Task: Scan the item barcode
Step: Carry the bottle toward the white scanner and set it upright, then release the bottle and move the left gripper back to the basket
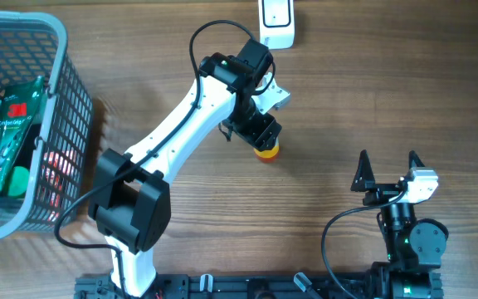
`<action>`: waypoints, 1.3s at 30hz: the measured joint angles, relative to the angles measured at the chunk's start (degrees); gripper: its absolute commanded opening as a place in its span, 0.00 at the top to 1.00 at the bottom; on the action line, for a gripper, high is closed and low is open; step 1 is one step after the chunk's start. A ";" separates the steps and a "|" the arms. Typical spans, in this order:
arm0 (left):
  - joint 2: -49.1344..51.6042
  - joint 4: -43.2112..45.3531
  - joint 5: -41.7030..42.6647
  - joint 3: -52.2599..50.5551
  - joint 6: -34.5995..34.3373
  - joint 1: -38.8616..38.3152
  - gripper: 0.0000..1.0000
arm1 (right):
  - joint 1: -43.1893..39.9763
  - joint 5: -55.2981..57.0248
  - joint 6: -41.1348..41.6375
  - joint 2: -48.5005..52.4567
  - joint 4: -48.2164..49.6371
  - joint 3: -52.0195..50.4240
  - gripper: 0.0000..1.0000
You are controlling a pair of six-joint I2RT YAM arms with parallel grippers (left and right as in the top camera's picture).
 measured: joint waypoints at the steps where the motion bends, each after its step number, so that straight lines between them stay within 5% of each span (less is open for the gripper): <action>1: 0.00 0.00 0.00 0.00 0.00 0.00 0.23 | 0.00 0.00 0.00 0.00 0.00 0.00 0.00; 7: 0.00 0.81 -0.02 0.00 0.44 0.00 0.00 | 0.00 0.00 0.00 0.00 0.00 0.00 0.00; 15: -0.02 -1.33 -1.20 1.40 0.28 0.00 0.00 | 0.00 0.00 0.00 0.00 0.00 0.00 0.00; 28: -14.91 3.37 -21.64 8.00 -4.79 1.18 0.00 | 0.00 0.00 0.00 0.00 0.00 0.00 0.00; 39: -19.21 16.11 -35.87 8.44 -22.47 23.50 0.00 | 0.00 0.00 0.00 0.00 0.00 0.00 0.00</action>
